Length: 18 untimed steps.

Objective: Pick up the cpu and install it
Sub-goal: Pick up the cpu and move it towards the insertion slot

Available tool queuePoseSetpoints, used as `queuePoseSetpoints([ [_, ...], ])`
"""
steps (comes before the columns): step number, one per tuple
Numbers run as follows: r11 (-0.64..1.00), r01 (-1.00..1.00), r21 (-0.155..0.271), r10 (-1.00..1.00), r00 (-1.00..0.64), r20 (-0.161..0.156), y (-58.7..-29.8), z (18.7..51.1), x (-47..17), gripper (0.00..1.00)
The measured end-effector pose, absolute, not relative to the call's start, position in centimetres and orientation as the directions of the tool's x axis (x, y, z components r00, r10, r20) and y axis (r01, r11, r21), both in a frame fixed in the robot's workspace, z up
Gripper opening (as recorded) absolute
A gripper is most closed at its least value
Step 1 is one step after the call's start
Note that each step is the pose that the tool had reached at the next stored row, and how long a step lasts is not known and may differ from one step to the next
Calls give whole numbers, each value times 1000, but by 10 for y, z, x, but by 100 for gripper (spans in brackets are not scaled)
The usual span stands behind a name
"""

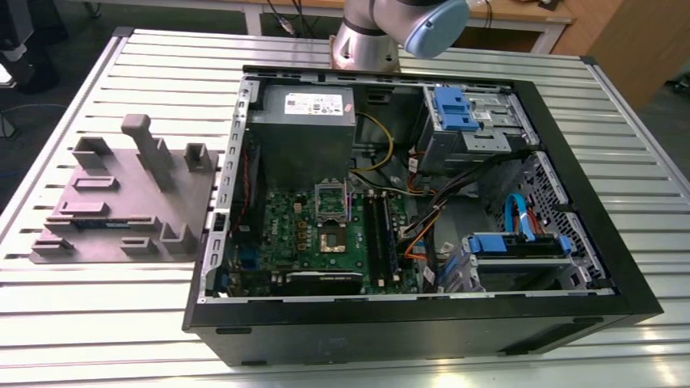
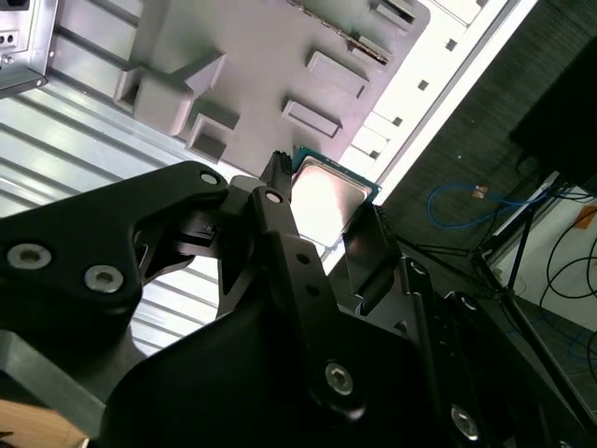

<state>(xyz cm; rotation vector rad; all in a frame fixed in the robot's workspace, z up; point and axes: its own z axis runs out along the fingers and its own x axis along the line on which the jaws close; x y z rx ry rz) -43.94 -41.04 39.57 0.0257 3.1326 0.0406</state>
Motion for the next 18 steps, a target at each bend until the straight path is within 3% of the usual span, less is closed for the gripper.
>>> queuePoseSetpoints([
  [18, 1000, 16, 26, 17, -1000, -8, -410, 396, -435, 47],
])
